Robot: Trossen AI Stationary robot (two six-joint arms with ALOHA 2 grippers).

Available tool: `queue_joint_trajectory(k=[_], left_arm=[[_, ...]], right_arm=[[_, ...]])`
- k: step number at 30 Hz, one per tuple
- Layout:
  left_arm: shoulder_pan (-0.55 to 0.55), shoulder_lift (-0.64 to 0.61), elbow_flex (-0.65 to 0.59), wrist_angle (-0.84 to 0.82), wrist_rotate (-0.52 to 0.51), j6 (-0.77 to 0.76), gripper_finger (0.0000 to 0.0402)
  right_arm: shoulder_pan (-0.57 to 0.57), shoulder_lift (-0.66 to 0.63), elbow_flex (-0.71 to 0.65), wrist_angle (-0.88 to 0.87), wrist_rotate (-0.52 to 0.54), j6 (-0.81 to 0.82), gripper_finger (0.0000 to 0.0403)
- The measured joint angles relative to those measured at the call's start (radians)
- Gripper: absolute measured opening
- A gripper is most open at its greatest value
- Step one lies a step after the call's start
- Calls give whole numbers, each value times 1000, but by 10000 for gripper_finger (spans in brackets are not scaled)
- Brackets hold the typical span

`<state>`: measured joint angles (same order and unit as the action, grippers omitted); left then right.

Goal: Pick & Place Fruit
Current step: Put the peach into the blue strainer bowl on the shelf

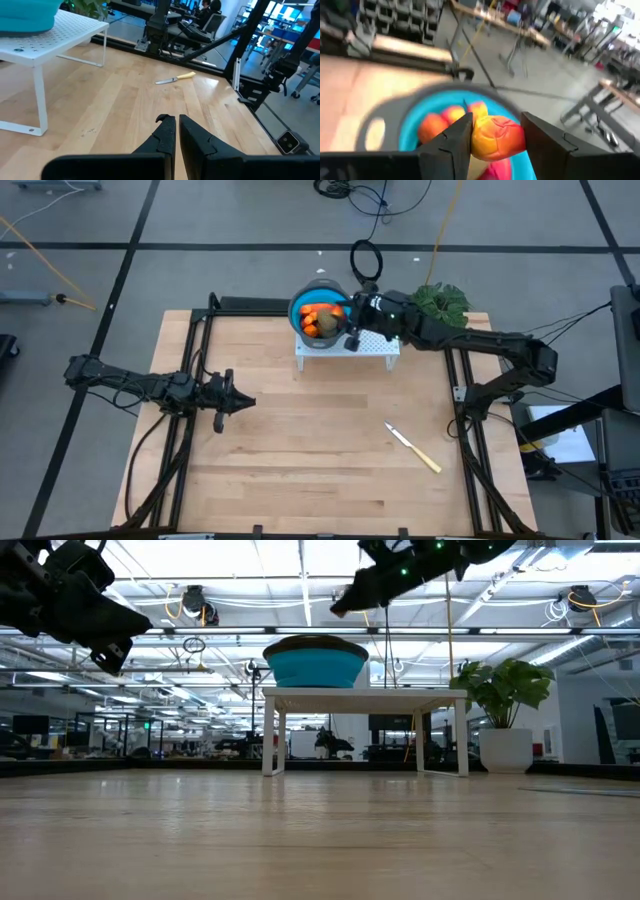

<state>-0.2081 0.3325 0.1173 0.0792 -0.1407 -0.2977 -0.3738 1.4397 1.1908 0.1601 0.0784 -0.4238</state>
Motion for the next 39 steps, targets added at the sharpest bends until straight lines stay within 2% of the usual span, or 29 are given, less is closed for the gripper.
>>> queue_joint_trajectory(k=[14,39], left_arm=[[0,0,0,0,-11,-12,21],[0,0,0,1,-19,-27,21]], right_arm=[[-9,22,-8,-173,-1,17,155],[-39,57,-18,-125,-2,18,156]])
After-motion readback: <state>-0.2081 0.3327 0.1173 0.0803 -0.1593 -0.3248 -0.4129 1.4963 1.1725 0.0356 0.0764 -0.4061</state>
